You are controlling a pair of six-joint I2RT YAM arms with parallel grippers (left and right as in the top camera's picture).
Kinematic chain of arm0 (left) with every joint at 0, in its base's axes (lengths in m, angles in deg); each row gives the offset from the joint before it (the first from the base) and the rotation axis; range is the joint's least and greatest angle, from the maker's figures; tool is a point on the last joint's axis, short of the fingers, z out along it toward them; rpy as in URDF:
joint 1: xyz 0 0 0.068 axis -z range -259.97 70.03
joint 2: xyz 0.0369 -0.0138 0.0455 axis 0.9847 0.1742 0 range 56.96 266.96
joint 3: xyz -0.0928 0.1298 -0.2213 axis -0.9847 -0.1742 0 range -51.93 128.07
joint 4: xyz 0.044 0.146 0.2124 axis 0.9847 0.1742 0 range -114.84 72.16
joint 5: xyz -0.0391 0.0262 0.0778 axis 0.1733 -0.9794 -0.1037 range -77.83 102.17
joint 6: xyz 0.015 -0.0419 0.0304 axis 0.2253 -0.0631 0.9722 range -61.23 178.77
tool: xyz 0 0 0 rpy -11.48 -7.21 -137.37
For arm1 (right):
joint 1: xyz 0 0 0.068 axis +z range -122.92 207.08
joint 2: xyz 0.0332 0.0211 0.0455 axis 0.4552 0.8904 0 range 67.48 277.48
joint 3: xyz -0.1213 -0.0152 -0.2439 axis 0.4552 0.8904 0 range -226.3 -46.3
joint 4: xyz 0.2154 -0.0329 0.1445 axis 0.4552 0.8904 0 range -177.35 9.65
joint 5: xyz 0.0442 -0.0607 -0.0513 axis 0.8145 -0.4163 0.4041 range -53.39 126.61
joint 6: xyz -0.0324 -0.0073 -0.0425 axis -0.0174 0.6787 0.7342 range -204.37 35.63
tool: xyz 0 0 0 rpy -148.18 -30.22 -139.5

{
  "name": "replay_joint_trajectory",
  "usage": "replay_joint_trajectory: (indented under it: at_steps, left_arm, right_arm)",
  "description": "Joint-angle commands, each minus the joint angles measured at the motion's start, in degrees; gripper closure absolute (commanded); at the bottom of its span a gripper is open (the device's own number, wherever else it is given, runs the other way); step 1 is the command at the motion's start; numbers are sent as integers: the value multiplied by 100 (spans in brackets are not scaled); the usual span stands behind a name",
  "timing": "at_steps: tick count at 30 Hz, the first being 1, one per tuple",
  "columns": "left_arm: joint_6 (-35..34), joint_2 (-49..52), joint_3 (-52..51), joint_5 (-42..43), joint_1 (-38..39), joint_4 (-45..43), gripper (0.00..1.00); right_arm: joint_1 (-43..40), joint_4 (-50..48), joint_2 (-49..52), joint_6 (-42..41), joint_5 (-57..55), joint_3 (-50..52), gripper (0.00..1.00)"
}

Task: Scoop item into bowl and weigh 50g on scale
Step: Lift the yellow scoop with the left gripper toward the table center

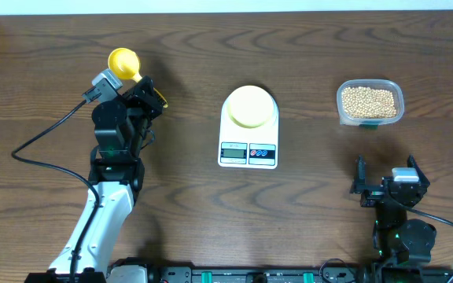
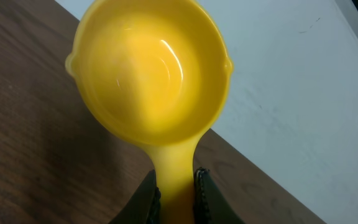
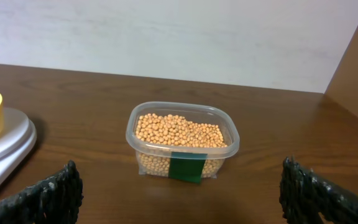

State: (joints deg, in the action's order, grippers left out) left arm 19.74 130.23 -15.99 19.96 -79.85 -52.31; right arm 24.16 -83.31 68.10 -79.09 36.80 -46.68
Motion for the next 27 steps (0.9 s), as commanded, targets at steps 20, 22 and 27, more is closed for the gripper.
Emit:
replay_joint_trajectory:
  at_steps: [20,22,27]
  left_arm:
    - [-179,2,68,52,-9,-706,93]
    - [-179,2,188,52,-11,-732,93]
    - [-175,2,675,59,-9,-533,93]
  right_arm:
    - [-13,-2070,354,807,-42,-31,1]
    - [-13,-2441,719,807,-39,-177,1]
    - [-15,-2791,2181,997,105,-1182,1]
